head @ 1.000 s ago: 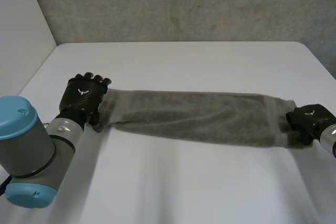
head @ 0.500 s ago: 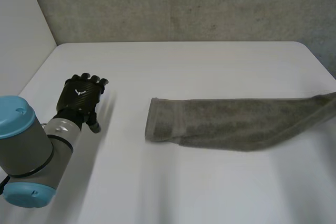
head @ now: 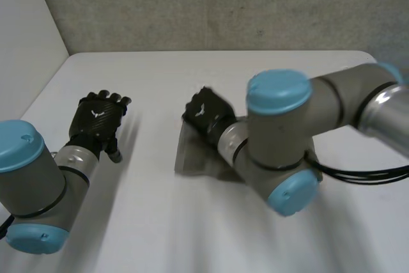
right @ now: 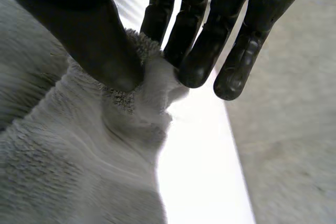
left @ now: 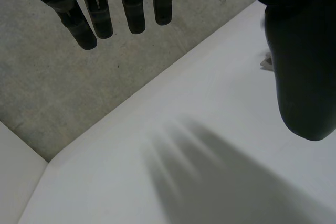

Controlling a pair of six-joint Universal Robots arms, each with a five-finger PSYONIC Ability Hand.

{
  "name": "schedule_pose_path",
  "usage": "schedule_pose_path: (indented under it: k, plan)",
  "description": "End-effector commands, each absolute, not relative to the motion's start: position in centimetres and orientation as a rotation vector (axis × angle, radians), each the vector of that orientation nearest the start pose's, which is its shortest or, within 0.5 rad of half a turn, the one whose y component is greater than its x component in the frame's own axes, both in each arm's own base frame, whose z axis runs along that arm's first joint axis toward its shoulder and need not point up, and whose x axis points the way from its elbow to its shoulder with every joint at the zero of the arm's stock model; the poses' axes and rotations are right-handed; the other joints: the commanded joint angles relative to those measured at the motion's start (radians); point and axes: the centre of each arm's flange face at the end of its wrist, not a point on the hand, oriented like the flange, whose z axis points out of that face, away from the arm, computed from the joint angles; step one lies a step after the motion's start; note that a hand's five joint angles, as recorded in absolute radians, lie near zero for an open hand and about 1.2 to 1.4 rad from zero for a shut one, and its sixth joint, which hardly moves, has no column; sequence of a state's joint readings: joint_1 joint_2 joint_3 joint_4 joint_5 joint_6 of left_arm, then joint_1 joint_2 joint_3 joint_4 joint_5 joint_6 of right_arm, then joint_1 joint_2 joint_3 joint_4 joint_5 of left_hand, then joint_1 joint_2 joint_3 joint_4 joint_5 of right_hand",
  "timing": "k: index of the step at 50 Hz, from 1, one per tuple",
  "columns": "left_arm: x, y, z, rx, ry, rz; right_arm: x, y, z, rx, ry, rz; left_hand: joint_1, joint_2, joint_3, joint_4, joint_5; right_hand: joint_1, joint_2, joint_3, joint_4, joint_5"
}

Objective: Fold the towel.

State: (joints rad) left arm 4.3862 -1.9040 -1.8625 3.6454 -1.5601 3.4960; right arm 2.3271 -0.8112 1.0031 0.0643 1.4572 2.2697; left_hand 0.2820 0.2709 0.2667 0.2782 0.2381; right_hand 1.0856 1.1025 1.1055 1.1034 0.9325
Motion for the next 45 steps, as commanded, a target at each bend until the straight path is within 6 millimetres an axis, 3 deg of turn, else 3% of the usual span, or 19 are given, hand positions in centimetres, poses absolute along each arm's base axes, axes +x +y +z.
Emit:
schedule_pose_path:
  k: [1,3,10,11,12,14,15,16,17,20,21,22,23,27,33,36,39,41,45]
  plan:
    - [-23.2,-27.4,16.1,0.795,2.205,-2.075,40.9,-22.7,17.7,-1.829,1.628,-1.883,-0.089,-0.078,-0.074,-0.085,-0.22,-0.314,-0.331,-0.334,-0.331,-0.335]
    - [-23.3,-27.6,16.3,0.797,2.193,-2.085,40.6,-23.2,19.6,-1.723,1.641,-1.921,-0.089,-0.078,-0.074,-0.085,-0.22,-0.911,-0.928,-0.931,-0.929,-0.932]
    - [-24.4,-27.8,17.7,0.812,2.147,-2.158,38.0,-25.1,23.6,-1.456,1.752,-1.96,-0.089,-0.078,-0.074,-0.085,-0.22,-0.911,-0.928,-0.931,-0.929,-0.932]
    - [-25.0,-27.6,18.2,0.828,2.134,-2.185,36.7,-25.7,24.6,-1.386,1.794,-1.965,-0.086,-0.075,-0.071,-0.082,-0.217,-0.911,-0.928,-0.931,-0.929,-0.932]
    - [-25.0,-27.6,18.2,0.828,2.134,-2.185,36.7,-25.7,24.6,-1.385,1.795,-1.965,-0.086,-0.075,-0.071,-0.082,-0.217,-0.911,-0.928,-0.931,-0.929,-0.932]
    - [-26.9,-26.8,19.2,0.887,2.096,-2.256,33.4,-26.6,26.2,-1.248,1.876,-1.973,-0.077,-0.066,-0.062,-0.074,-0.208,-0.911,-0.928,-0.931,-0.929,-0.932]
    - [-26.9,-26.7,19.2,0.887,2.096,-2.256,33.4,-26.6,26.3,-1.247,1.876,-1.973,-0.077,-0.066,-0.062,-0.074,-0.208,-0.911,-0.928,-0.931,-0.929,-0.932]
    - [-27.9,-26.3,19.8,0.918,2.075,-2.296,32.0,-26.9,26.5,-1.209,1.912,-1.967,-0.074,-0.063,-0.059,-0.071,-0.205,-0.911,-0.928,-0.931,-0.929,-0.932]
    - [-28.8,-25.9,20.4,0.941,2.055,-2.334,30.7,-27.2,26.3,-1.185,1.954,-1.953,-0.071,-0.06,-0.056,-0.068,-0.202,-0.911,-0.928,-0.931,-0.929,-0.932]
    - [-29.7,-25.5,20.9,0.968,2.041,-2.363,29.7,-27.3,25.2,-1.183,2.009,-1.913,-0.071,-0.06,-0.056,-0.068,-0.202,-0.911,-0.928,-0.931,-0.929,-0.932]
    - [-30.6,-25.2,21.3,0.99,2.027,-2.39,28.8,-27.2,23.9,-1.187,2.06,-1.858,-0.068,-0.057,-0.053,-0.065,-0.199,-0.911,-0.928,-0.931,-0.929,-0.932]
    - [-31.4,-25.0,21.2,1.016,2.025,-2.402,28.0,-26.8,22.5,-1.192,2.107,-1.8,-0.068,-0.057,-0.053,-0.065,-0.199,-0.911,-0.928,-0.931,-0.929,-0.932]
    - [-31.4,-25.0,21.2,1.016,2.025,-2.402,28.0,-26.8,22.5,-1.192,2.107,-1.8,-0.068,-0.057,-0.053,-0.065,-0.199,-0.911,-0.928,-0.931,-0.929,-0.932]
    - [-33.7,-24.0,19.5,1.122,2.053,-2.386,25.5,-26.3,19.3,-1.183,2.232,-1.725,-0.048,-0.037,-0.033,-0.044,-0.179,-0.854,-0.871,-0.874,-0.872,-0.876]
    - [-34.4,-24.2,16.8,1.18,2.127,-2.292,23.0,-26.4,15.9,-1.228,2.317,-1.732,-0.024,-0.013,-0.009,-0.021,-0.155,-0.602,-0.619,-0.622,-0.62,-0.623]
    - [-34.4,-24.2,16.1,1.192,2.148,-2.262,22.3,-26.6,14.6,-1.258,2.342,-1.748,-0.024,-0.013,-0.009,-0.021,-0.155,-0.584,-0.601,-0.604,-0.602,-0.605]
    - [-34.3,-24.1,14.9,1.215,2.191,-2.202,22.1,-26.9,14.0,-1.268,2.35,-1.752,-0.024,-0.013,-0.009,-0.021,-0.155,-0.569,-0.586,-0.589,-0.587,-0.59]
    - [-34.1,-23.8,14.1,1.233,2.22,-2.151,21.6,-27.4,13.0,-1.271,2.388,-1.724,-0.024,-0.013,-0.009,-0.021,-0.155,-0.379,-0.396,-0.399,-0.397,-0.401]
    - [-33.8,-23.4,14.0,1.237,2.24,-2.13,21.5,-27.7,12.4,-1.271,2.41,-1.703,-0.027,-0.016,-0.012,-0.024,-0.158,-0.217,-0.234,-0.237,-0.235,-0.238]
